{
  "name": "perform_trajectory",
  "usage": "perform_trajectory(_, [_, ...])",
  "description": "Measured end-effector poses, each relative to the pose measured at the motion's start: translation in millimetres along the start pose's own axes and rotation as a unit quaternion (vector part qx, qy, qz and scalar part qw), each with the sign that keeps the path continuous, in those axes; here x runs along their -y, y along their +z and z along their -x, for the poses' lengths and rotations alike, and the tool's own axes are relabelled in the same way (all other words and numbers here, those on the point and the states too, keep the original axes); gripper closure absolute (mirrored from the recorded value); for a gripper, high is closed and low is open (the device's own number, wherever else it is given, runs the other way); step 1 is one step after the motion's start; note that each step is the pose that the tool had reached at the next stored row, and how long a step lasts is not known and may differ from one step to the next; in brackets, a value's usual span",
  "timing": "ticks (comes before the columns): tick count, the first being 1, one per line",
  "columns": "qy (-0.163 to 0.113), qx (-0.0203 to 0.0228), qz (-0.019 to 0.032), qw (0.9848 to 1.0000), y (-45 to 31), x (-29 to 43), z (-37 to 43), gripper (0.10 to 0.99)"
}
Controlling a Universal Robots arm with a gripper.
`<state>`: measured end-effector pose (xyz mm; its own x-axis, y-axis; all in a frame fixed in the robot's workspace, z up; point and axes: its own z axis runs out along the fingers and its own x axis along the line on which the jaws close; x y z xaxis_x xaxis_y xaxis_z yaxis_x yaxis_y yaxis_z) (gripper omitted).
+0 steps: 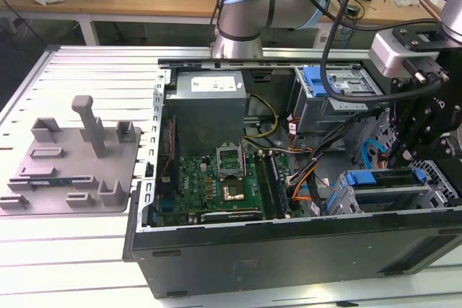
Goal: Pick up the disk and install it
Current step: 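Insert the second disk wire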
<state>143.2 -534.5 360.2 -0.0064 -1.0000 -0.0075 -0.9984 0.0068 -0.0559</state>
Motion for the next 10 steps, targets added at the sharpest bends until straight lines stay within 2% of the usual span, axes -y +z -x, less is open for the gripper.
perform_trajectory(2, [0.000, 0.0094, 0.0000, 1.0000, 0.4, 0.0, -0.7, 0.922])
perform_trajectory(3, [0.001, 0.0122, 0.0000, 0.9999, 0.6, 0.0, -1.5, 0.922])
perform_trajectory(10, [0.001, 0.0126, 0.0000, 0.9999, 1.2, 0.2, -3.1, 0.922])
